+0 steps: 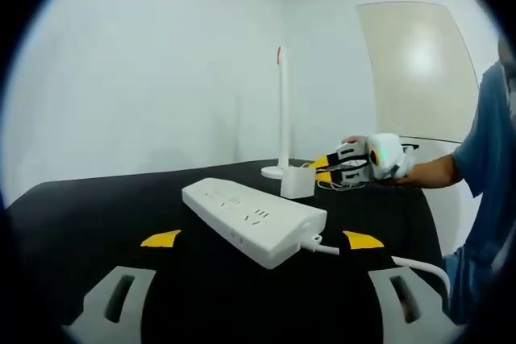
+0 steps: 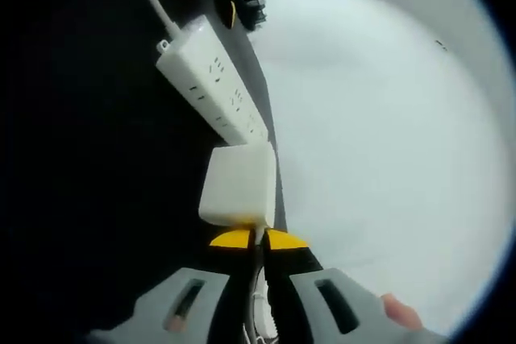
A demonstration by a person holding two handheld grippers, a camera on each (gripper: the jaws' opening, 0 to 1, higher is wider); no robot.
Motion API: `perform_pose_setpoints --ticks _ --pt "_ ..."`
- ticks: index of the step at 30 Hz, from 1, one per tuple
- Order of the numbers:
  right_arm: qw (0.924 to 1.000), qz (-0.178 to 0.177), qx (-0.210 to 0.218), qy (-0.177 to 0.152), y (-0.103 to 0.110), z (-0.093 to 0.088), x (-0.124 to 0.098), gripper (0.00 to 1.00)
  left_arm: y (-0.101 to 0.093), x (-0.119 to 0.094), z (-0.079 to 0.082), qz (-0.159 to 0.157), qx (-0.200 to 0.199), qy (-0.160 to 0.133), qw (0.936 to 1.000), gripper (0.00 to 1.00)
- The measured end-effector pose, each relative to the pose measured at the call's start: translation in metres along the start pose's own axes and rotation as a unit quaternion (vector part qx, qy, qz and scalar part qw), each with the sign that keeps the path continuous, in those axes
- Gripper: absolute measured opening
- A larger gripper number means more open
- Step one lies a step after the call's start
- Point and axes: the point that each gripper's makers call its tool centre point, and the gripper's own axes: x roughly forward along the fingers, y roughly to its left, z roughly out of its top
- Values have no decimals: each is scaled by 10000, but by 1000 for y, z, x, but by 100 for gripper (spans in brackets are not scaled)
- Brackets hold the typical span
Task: Insert the desk lamp plug into the socket, turn on the power strip switch, turn on the lamp switch, then turn off the lamp switch, turn off the power strip switch, and remove the plug from the socket.
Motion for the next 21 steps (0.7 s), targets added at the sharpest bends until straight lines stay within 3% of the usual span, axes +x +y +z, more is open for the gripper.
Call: perform_pose_setpoints --ticks 12,21 --pt "9999 71 -50 52 10 -4 -4 8 12 -4 -1 -6 -1 -6 10000 74" --pt "9998 192 -12 19 15 -8 -4 10 4 -3 -2 -4 13 10 10000 74"
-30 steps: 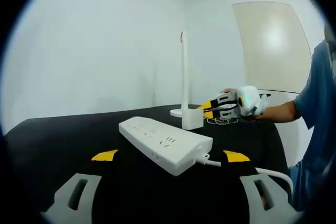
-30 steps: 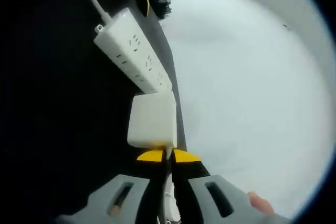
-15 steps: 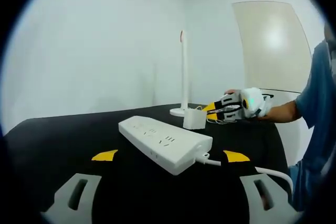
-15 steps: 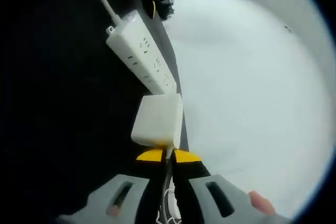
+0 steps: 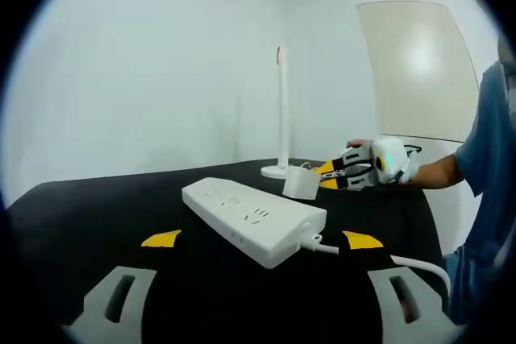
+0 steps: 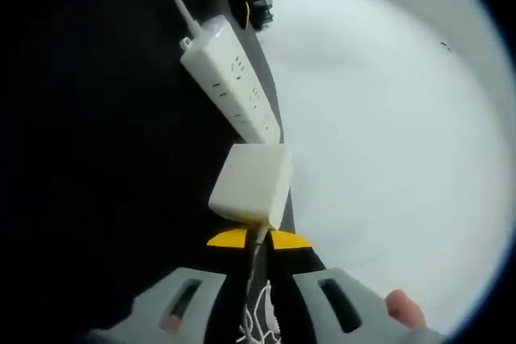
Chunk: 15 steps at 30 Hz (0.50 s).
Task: Insert the desk lamp plug into the socket, turn on the power strip switch, turn on the lamp switch, then turn off the lamp switch, turn off the power strip switch, and remove the plug from the socket.
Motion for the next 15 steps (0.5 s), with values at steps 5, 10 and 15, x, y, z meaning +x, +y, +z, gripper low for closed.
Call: perform_pose_setpoints --ticks 5,10,15 --pt "9984 297 467 -60 2 1 -1 13 3 -1 0 -10 -8 -18 10000 74" --pt "9934 580 983 -73 4 3 -3 14 8 -1 -1 -12 -15 -11 10000 74" --pt "9847 957 1453 -25 5 4 -7 20 3 0 -1 -11 -9 0 10000 74"
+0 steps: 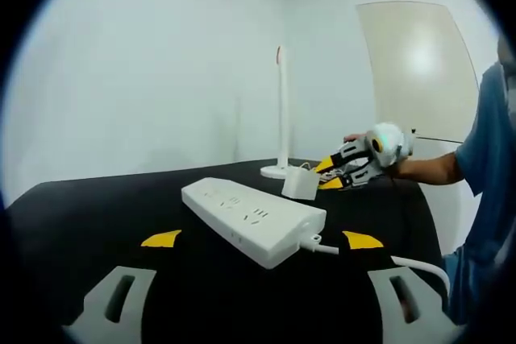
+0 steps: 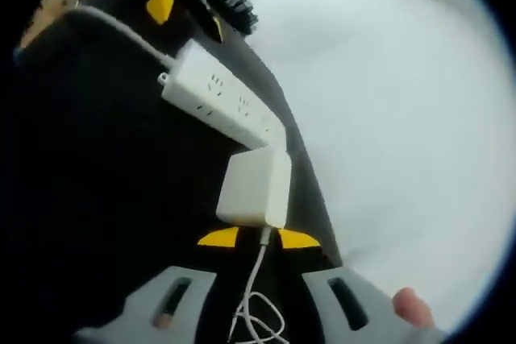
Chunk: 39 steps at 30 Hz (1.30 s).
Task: Insert the desk lamp plug into the socket, turn on the power strip switch, turn on the lamp switch, then turn off the lamp switch, turn off the power strip switch, and remove the plug from the socket.
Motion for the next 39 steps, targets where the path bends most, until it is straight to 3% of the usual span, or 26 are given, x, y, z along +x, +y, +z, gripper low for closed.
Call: perform_pose_setpoints --ticks 8,13,16,18,20,22,28,35,39 --pt "9905 990 930 205 7 -1 -9 23 0 0 0 6 -2 -10 10000 74" --pt "9694 1938 1436 461 10 -1 -16 23 -5 1 1 1 -3 -7 10000 74" --pt "9493 2513 1753 701 13 -4 -20 24 -5 1 1 0 -6 -12 10000 74" --pt "9408 2725 1798 910 13 -8 -20 24 -5 1 2 -7 -17 -30 10000 74" --pt "9425 2642 1816 945 6 -6 -15 24 -6 1 2 -2 -14 -39 10000 74" --pt "9352 2792 1854 1145 5 -10 -13 24 -6 1 3 0 -17 -52 10000 74" --pt "9208 3120 1929 1329 11 -8 -8 24 -5 0 3 -3 -24 -77 10000 74" --pt "9184 3232 1683 1541 11 -11 -1 21 -10 0 5 -11 -28 -127 9999 74" --pt "9115 3384 1769 1526 13 -8 1 20 -14 1 7 -19 -25 -145 9999 73"
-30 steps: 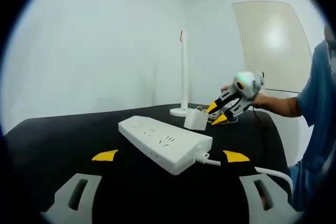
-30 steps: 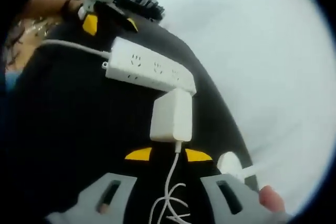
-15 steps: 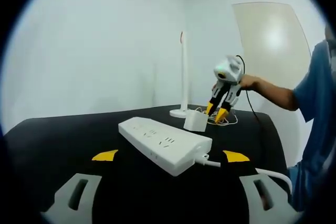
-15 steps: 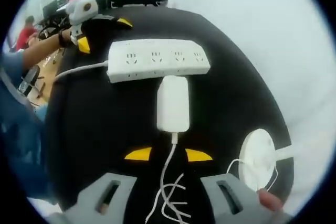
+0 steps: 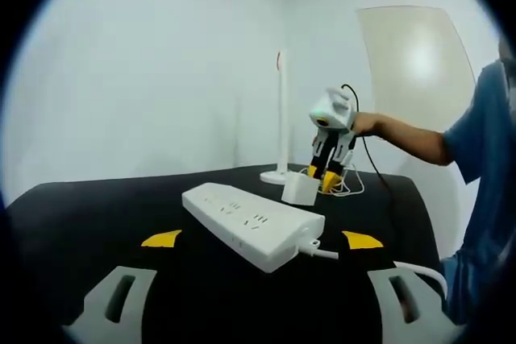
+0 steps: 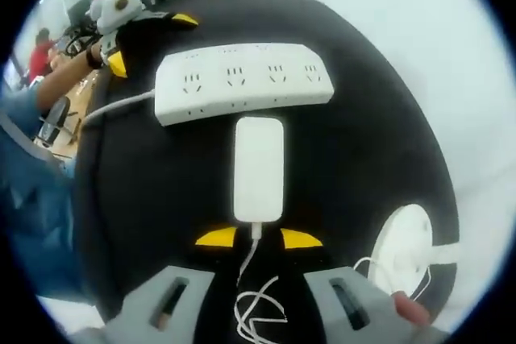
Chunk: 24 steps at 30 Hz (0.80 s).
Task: Insert the desk lamp plug into the socket, turn on the power strip switch, turn on the lamp switch, then turn off the lamp switch, turn off the power strip switch, and remove the plug from the socket.
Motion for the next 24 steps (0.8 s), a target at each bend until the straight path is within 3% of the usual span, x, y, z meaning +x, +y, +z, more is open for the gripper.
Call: perform_pose_setpoints --ticks 12,16,24 --pt "9999 163 -18 22 -3 0 5 14 -2 3 2 -27 4 -29 10000 73" --pt "9991 380 -10 -177 -1 3 6 8 0 4 1 -23 7 -34 10000 73" --pt "9983 365 40 -457 0 4 6 7 2 3 1 -13 5 -17 10000 73"
